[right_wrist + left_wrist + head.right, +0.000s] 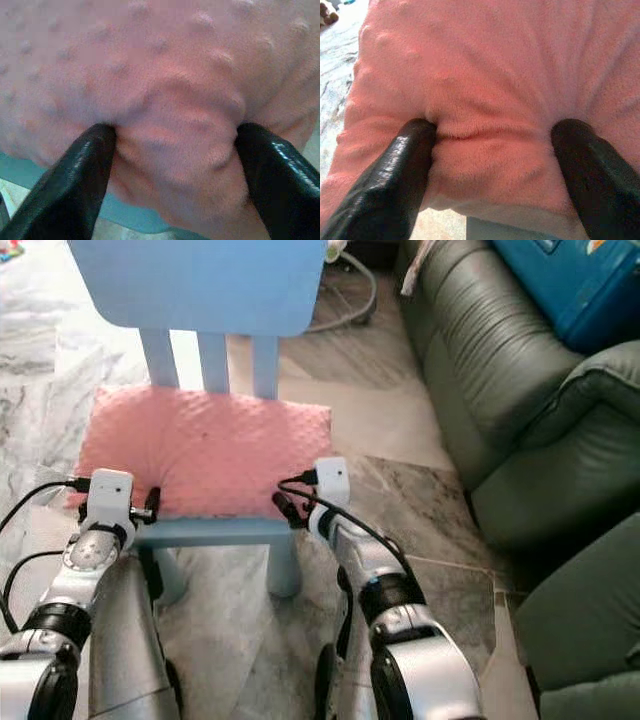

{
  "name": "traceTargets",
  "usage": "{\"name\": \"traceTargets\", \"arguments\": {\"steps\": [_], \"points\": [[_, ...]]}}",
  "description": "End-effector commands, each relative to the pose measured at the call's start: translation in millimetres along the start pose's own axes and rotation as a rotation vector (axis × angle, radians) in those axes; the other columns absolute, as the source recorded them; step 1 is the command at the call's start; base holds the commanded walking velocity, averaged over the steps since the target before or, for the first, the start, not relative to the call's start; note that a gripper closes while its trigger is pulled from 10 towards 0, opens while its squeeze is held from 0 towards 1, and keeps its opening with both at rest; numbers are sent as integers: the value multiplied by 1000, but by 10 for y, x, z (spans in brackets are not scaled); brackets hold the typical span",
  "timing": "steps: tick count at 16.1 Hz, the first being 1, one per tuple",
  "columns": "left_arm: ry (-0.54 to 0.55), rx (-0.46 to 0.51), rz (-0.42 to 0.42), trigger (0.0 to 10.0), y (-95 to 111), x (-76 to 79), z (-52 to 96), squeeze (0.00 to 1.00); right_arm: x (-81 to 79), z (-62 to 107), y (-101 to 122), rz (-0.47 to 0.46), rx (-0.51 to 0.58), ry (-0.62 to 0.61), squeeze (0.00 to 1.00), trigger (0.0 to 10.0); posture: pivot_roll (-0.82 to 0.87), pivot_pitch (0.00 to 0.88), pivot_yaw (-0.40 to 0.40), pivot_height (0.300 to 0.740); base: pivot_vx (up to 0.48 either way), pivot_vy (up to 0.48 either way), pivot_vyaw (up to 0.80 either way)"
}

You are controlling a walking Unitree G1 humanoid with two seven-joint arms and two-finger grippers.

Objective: Move the pillow to the sofa

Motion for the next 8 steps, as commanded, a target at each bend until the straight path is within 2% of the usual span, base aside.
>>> {"name": "traceTargets", "arguments": {"steps": [1,5,8], "points": [[-23,-65,-16,0,-171,50,36,0,31,-3,-36,-6,-9,-9,0,0,42,169,-143,386,0,0,0],[-27,-60,-31,0,-164,68,23,0,128,9,-64,-38,-2,-44,0,0,35,166,-141,386,0,0,0],[-22,-64,-12,0,-177,71,21,0,165,10,-73,-56,6,-59,0,0,37,165,-140,386,0,0,0]]}}
Point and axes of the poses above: a point about 5 cm out from each wrist's last joint towards the gripper, its own z axis pointing back from the gripper into the wrist, its own y axis along the axis of the wrist's last joint, x = y × z, the point moved 4 cm from there along -z, pointing out of the wrist towards the gripper, and after that the axes turned 4 degrees about z, right-handed, at the moved point
